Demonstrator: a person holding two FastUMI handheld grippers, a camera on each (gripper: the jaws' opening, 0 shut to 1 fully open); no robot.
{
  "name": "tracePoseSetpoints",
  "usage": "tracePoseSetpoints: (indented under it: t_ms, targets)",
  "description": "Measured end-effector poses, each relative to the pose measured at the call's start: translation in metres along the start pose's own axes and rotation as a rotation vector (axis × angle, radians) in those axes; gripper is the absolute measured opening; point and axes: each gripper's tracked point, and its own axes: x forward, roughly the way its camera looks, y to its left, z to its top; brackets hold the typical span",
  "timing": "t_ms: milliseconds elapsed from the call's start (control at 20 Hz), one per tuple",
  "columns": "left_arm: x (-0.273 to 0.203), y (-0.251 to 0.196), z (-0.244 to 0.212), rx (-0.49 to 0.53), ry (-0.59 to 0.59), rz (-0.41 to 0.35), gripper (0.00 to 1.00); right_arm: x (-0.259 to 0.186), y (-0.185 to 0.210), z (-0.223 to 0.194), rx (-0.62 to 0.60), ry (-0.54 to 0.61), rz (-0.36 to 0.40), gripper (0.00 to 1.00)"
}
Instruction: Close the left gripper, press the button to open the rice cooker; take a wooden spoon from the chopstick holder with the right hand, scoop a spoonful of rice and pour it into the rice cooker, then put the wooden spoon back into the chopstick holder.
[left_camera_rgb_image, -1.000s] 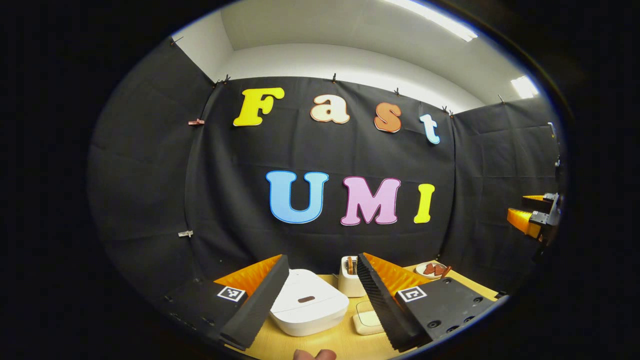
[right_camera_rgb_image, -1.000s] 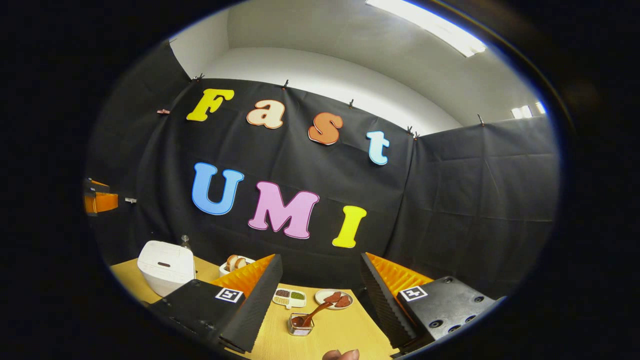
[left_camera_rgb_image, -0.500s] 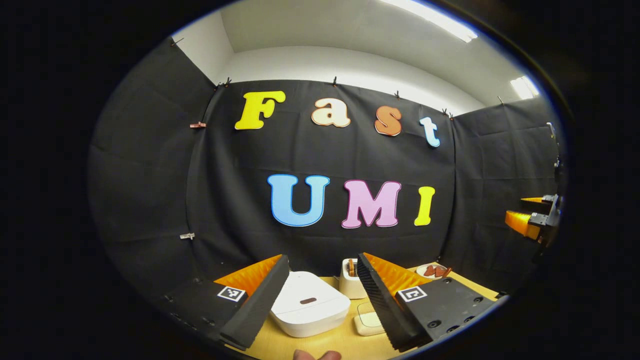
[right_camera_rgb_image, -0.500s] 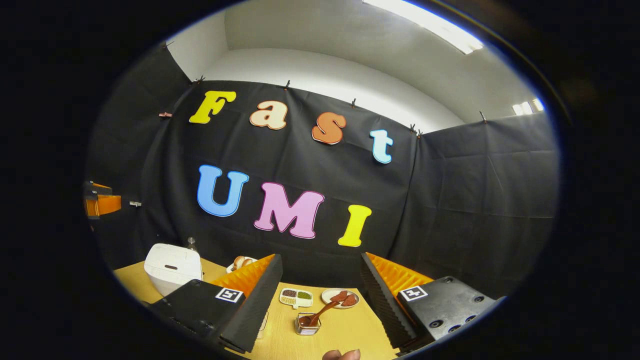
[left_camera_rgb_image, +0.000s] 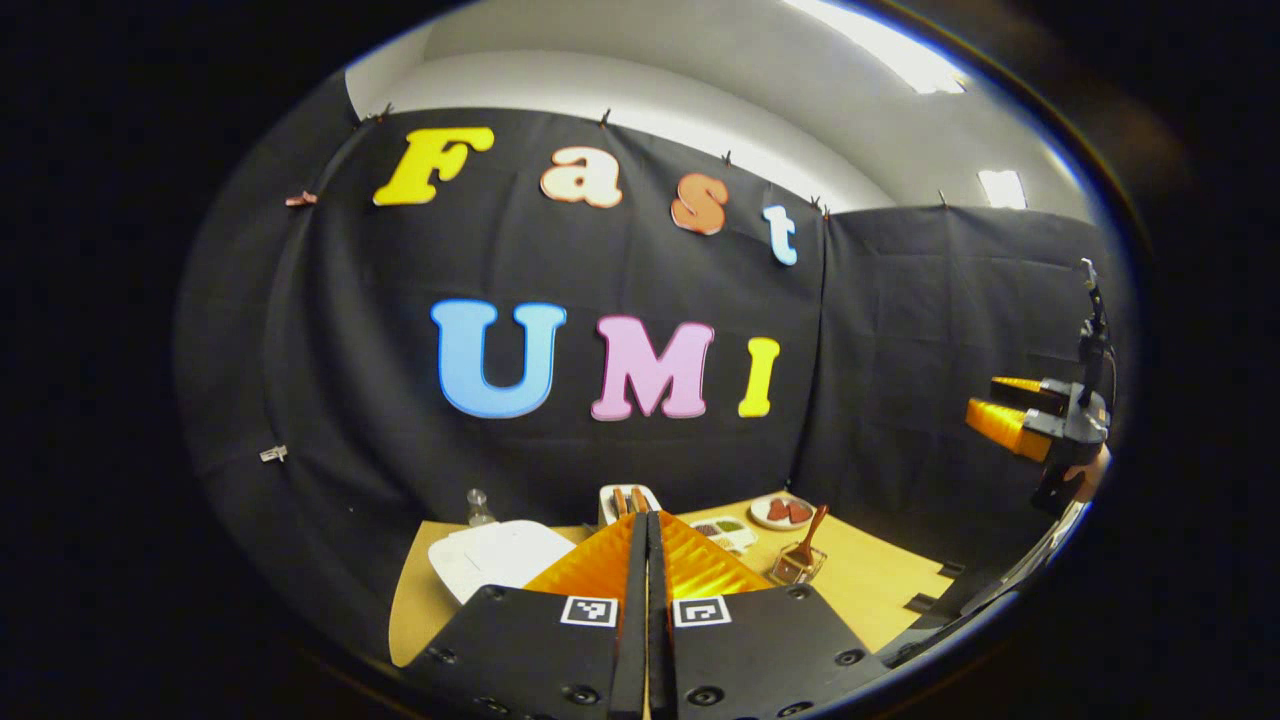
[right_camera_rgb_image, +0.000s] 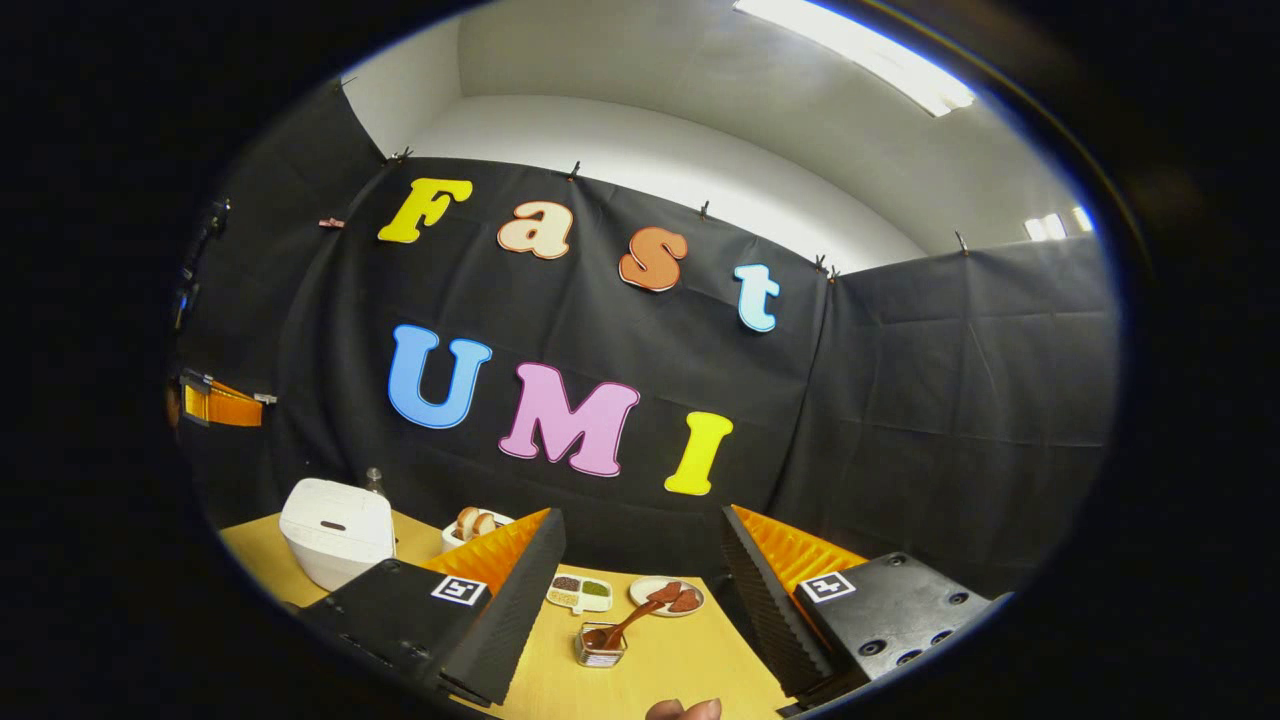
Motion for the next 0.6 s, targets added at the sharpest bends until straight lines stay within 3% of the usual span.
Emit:
tracePoseSetpoints:
  t_ms: [100, 300, 600]
  targets:
    - [0.025, 0.017, -0.026, 0.009, 0.123, -0.031, 0.06, -0.001, -0.009, -0.006, 0.007, 0.009, -0.023, 0.97]
    - [0.063, 0.052, -0.052, 0.068, 0.239, -0.031, 0.06, 0.002, -0.022, -0.022, 0.015, 0.041, -0.066, 0.97]
    - [0.112, 0.079, -0.107, 0.125, 0.417, -0.113, 0.06, 0.008, -0.022, -0.037, -0.027, 0.069, -0.090, 0.97]
